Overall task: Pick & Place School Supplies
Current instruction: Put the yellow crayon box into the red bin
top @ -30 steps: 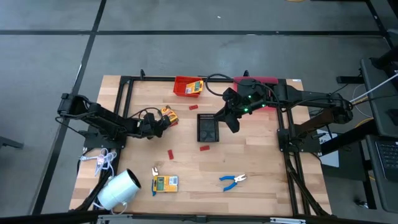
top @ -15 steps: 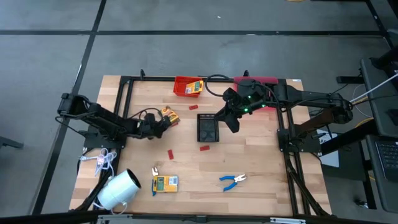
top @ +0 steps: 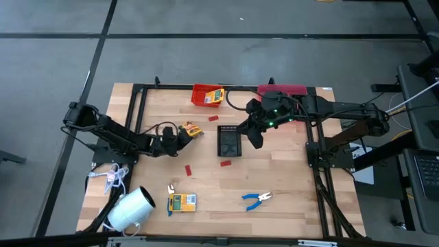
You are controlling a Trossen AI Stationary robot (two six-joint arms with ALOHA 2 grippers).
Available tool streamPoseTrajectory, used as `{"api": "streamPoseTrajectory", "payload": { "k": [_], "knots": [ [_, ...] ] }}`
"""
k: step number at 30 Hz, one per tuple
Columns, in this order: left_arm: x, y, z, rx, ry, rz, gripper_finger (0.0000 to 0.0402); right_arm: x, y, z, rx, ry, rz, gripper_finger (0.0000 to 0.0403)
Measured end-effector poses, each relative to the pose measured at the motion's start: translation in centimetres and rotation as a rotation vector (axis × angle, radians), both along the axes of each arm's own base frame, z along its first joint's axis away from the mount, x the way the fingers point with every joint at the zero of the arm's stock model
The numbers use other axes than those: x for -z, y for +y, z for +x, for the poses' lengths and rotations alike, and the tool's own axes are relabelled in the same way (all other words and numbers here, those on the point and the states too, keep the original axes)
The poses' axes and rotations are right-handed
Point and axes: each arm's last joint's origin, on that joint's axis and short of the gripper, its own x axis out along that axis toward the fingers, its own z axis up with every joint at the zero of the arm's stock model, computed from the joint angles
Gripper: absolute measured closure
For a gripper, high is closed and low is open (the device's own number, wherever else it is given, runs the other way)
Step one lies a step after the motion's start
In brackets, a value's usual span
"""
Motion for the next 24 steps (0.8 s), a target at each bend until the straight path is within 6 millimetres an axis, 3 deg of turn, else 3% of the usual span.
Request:
{"api": "streamPoseTrajectory", "payload": {
  "k": [15,20,24],
  "knots": [
    [-0.4,0.0,0.2,-0.017,-0.043,0.025,0.04,0.0,0.0,0.0,0.007,-0.002,-0.019,0.0319],
    [-0.4,0.0,0.2,-0.019,-0.044,0.022,0.04,0.6,0.3,0.7,-0.001,0.013,-0.187,0.0319],
    [-0.5,0.0,0.3,-0.023,-0.055,0.018,0.04,2.8,0.8,2.6,-0.099,0.084,-0.386,0.0319]
  ]
}}
